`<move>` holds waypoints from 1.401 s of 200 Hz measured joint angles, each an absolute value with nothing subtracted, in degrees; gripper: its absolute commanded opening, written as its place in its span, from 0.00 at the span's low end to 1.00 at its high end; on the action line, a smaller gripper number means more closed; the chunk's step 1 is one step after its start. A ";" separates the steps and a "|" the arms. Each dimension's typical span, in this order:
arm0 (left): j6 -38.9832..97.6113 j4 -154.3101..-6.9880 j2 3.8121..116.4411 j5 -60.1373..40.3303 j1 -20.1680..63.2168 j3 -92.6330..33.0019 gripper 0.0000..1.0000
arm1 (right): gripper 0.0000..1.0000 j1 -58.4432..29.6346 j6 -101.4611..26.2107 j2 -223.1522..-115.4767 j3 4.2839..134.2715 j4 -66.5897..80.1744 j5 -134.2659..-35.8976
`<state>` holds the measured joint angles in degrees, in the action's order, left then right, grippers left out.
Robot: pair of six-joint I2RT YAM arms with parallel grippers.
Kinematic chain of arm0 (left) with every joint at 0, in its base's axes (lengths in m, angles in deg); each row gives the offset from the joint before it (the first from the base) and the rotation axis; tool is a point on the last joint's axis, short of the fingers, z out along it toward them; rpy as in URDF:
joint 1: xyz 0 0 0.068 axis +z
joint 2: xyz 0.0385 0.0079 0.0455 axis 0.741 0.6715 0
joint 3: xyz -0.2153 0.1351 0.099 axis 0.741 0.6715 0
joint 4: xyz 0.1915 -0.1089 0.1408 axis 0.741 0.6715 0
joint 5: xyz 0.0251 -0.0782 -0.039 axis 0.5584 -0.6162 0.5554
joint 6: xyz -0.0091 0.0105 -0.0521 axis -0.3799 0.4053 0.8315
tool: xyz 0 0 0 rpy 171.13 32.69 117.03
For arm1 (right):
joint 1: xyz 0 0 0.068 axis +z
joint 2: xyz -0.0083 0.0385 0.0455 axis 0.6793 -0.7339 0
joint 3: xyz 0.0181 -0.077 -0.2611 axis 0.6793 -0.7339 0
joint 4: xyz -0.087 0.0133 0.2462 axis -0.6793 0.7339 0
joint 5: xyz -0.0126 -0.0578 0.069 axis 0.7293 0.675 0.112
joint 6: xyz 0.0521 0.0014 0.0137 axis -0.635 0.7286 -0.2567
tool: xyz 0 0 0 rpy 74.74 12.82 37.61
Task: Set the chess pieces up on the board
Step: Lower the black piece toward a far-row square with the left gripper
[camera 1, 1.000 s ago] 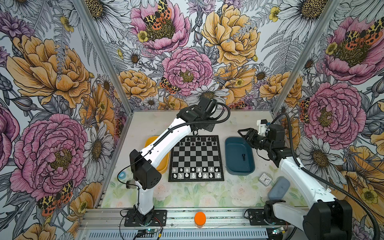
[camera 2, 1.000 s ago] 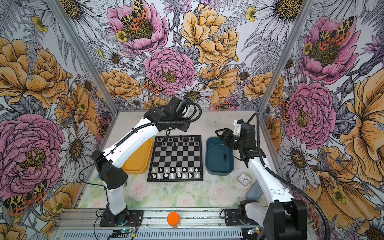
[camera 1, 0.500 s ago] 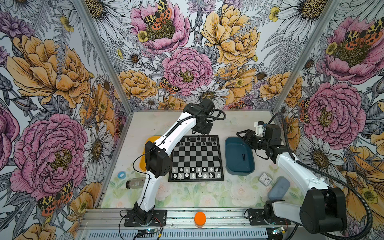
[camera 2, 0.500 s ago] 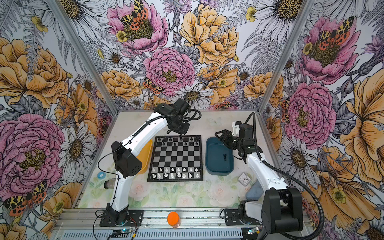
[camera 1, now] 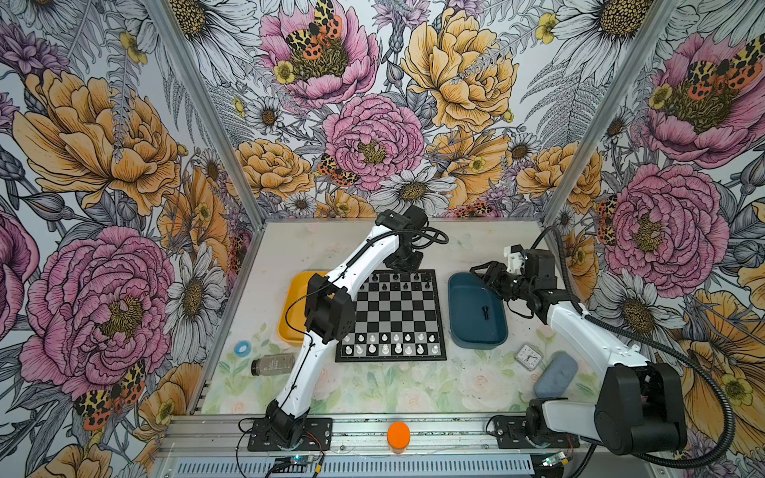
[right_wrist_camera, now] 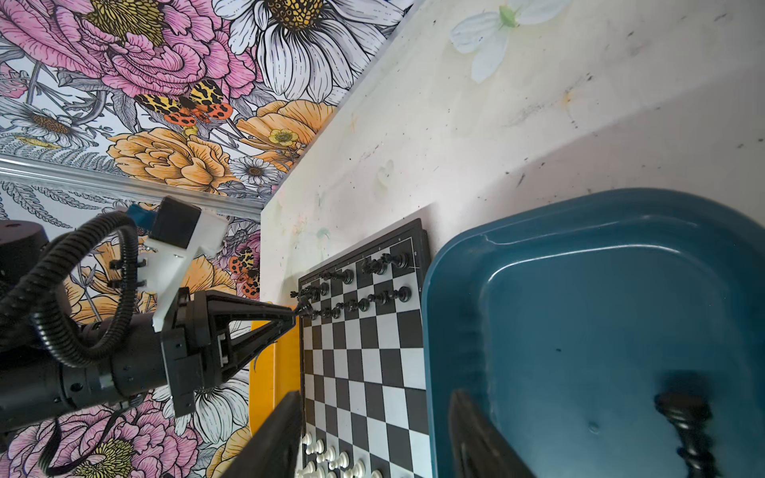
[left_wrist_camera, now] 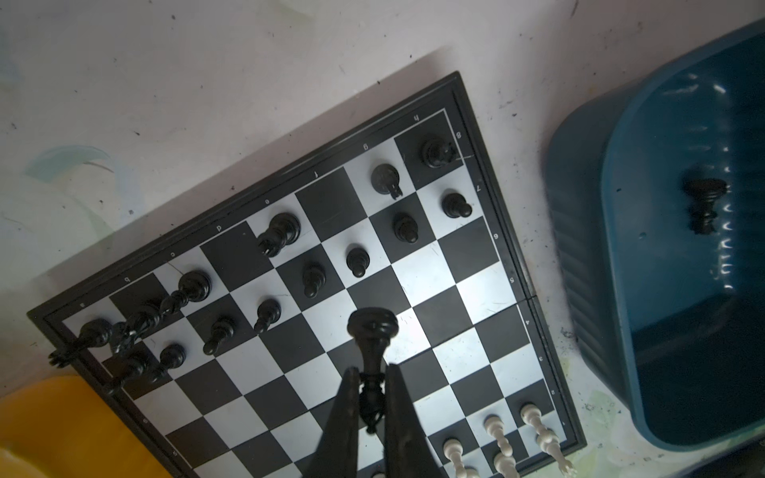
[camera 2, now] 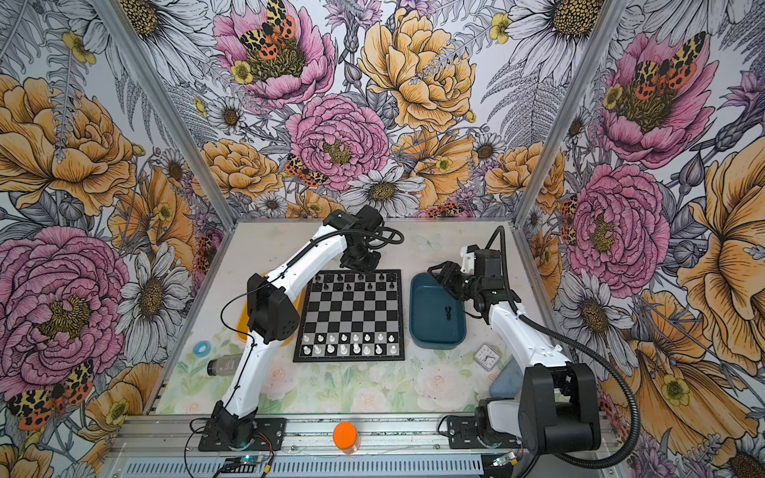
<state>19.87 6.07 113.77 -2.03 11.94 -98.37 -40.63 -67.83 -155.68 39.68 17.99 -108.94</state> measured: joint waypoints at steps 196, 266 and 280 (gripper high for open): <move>20.35 6.09 121.35 -3.67 13.79 -104.18 0.00 | 0.57 -40.63 -67.85 -160.38 39.68 15.92 -110.08; 21.61 6.09 123.19 -4.11 14.25 -104.49 0.00 | 0.57 -40.63 -67.87 -161.13 39.68 15.48 -110.78; 21.79 6.05 123.34 -4.26 14.32 -104.86 0.00 | 0.57 -40.63 -67.85 -161.70 39.68 15.46 -110.91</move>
